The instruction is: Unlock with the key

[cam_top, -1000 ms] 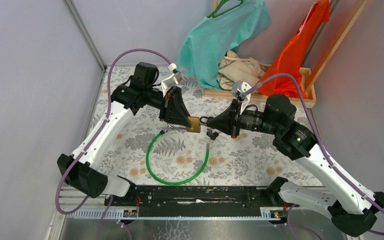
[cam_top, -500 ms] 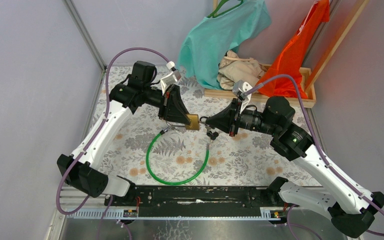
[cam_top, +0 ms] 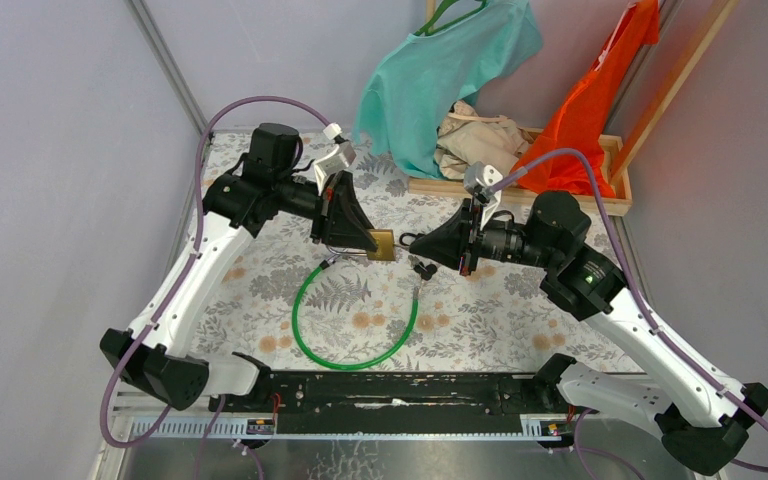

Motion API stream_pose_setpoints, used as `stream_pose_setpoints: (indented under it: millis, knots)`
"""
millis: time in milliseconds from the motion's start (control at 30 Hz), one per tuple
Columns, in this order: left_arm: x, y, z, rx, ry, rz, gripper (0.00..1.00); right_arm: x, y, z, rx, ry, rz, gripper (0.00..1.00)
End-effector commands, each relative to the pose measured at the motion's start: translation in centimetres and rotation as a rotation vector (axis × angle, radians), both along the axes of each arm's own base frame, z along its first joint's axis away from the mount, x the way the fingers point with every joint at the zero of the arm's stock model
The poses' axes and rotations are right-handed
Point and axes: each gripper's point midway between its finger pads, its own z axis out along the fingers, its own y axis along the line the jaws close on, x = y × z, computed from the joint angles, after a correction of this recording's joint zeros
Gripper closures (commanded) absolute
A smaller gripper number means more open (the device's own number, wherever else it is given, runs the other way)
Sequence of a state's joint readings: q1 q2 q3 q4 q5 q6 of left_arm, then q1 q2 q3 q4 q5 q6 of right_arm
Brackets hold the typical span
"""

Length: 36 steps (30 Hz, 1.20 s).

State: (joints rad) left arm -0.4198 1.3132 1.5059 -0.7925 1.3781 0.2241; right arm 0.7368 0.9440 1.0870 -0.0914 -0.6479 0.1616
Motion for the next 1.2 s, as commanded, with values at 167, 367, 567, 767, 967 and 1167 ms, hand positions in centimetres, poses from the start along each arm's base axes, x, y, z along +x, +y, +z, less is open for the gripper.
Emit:
stream_pose_setpoints:
  millis: [167, 367, 567, 767, 967, 1167]
  knots:
    - [-3.5, -1.2, 0.7, 0.008, -0.234, -0.087, 1.0, -3.3, 0.1, 0.4, -0.021, 0.007, 0.192, 1.0]
    - [-3.1, -1.2, 0.9, 0.022, -0.279, -0.073, 1.0, -3.7, 0.0, 0.0, -0.033, 0.028, 0.215, 1.0]
    - [-2.7, -1.8, 1.3, 0.017, -0.305, -0.037, 1.0, -2.8, 0.8, -0.4, -0.004, 0.043, 0.19, 1.0]
    - [-1.5, -2.9, 2.5, -0.046, -0.342, 0.028, 1.0, -1.3, 2.0, 0.4, 0.099, 0.062, 0.158, 1.0]
    - [-0.9, -3.1, 2.6, -0.044, -0.345, 0.049, 1.0, -0.8, 1.8, 1.2, 0.119, 0.063, 0.113, 0.89]
    - [-0.6, -2.7, 2.8, -0.039, -0.338, 0.087, 1.0, -1.1, 0.9, 0.3, 0.073, 0.041, 0.082, 0.38]
